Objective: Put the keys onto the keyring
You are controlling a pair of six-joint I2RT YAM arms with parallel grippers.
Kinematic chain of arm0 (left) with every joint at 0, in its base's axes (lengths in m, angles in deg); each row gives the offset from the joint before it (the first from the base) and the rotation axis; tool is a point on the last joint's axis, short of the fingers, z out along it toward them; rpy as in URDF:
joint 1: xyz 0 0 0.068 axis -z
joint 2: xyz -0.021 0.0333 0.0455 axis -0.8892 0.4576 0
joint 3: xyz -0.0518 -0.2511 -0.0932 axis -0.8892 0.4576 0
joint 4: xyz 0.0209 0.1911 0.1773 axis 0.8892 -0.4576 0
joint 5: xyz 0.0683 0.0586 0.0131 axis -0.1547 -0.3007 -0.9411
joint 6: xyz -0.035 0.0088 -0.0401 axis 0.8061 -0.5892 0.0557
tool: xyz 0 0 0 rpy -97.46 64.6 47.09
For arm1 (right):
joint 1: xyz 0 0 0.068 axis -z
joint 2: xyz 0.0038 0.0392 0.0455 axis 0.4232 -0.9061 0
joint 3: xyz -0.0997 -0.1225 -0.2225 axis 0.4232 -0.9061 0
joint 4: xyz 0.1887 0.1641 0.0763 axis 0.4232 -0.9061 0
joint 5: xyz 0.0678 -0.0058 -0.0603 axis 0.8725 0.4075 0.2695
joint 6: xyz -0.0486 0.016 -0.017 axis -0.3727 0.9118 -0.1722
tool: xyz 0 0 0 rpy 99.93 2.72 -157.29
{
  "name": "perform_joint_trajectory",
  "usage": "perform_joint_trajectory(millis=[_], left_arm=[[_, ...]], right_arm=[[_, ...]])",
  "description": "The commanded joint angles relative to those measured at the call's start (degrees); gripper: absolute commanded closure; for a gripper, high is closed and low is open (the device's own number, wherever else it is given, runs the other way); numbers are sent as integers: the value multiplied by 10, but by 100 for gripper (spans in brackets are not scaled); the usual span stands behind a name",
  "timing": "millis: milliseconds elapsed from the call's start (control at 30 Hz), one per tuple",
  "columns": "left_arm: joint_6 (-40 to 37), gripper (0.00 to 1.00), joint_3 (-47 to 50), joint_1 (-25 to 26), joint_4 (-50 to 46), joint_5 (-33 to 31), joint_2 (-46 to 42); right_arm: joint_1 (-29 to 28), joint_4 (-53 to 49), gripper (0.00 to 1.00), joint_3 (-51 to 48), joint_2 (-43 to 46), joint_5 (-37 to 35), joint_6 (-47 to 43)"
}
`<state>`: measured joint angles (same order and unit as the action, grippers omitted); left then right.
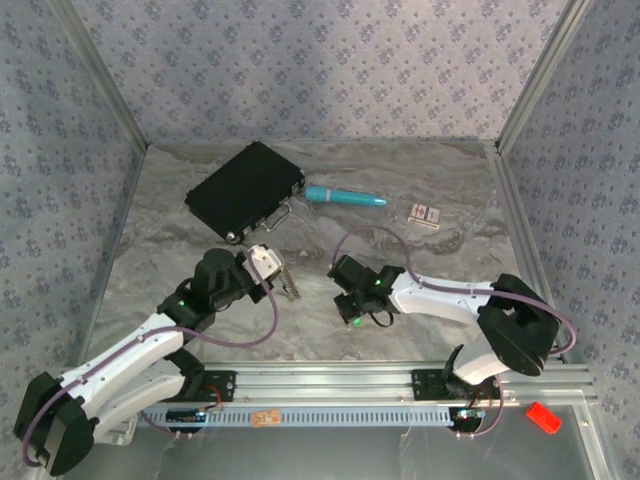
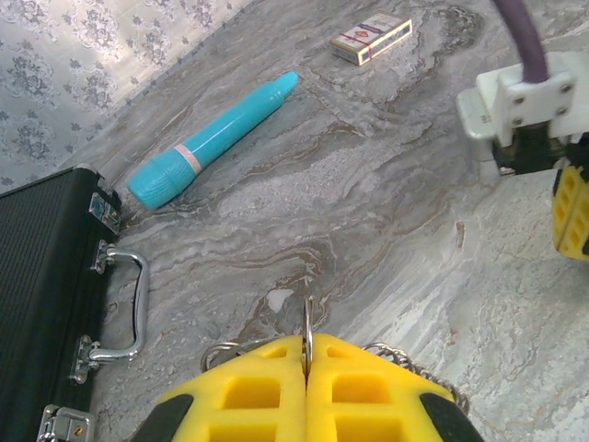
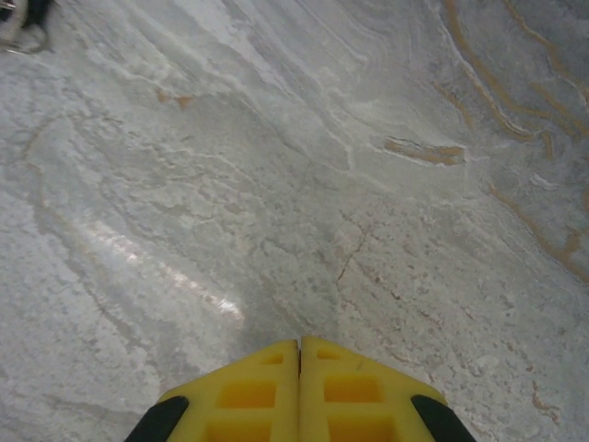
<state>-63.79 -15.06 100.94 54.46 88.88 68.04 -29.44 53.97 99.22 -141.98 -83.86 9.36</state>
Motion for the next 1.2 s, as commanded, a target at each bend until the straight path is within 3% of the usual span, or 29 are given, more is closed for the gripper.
perform_joint_trajectory(millis=[0, 267, 533, 833, 1167], left_arm=[[-12, 100, -17, 4, 35, 17, -1], [-19, 100, -18, 5, 31, 18, 1], [-23, 100, -17, 5, 30, 19, -1], [-23, 100, -17, 6, 30, 19, -3], [-23, 100, -19, 7, 28, 19, -5]], right_arm=[[11, -1, 94, 27, -27, -12, 8], [19, -7, 90, 78, -95, -5, -11], [19, -17, 77, 84, -100, -12, -11], [10, -32, 77, 84, -94, -16, -13], [6, -36, 84, 87, -97, -20, -13]])
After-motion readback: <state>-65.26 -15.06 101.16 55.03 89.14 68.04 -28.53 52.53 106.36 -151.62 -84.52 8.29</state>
